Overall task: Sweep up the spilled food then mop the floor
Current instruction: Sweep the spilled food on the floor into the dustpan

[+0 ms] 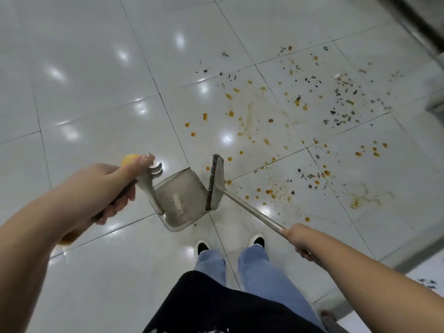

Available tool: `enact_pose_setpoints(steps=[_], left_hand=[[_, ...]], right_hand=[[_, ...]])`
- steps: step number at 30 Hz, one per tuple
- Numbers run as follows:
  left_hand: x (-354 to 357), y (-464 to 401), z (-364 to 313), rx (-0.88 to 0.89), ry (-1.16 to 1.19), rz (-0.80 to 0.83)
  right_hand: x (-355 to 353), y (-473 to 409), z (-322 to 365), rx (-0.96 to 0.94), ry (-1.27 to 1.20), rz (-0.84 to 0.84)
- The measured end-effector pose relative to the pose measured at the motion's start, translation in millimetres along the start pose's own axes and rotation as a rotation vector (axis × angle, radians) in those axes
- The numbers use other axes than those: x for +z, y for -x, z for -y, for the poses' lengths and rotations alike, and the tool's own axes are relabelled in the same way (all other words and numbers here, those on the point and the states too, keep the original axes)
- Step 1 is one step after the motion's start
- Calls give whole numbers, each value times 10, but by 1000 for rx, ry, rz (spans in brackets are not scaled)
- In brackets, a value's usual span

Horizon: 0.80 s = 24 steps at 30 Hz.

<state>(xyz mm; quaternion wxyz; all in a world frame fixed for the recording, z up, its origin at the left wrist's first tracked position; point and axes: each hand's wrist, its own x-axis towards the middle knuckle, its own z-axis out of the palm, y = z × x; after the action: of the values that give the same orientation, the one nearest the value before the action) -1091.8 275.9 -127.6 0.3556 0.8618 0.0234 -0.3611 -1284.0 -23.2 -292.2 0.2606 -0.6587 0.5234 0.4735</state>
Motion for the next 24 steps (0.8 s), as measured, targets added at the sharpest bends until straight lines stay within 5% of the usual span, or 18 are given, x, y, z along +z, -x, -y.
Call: enact_pose_setpoints(steps=[13,24], left_hand=[[486,-297,-560,-15,-266,-223],[1359,-715,-1560,-38,-370,-215]], right_hand=[[-358,-808,228,-147,284,118],[-1696,-1930,-390,-136,543,51]])
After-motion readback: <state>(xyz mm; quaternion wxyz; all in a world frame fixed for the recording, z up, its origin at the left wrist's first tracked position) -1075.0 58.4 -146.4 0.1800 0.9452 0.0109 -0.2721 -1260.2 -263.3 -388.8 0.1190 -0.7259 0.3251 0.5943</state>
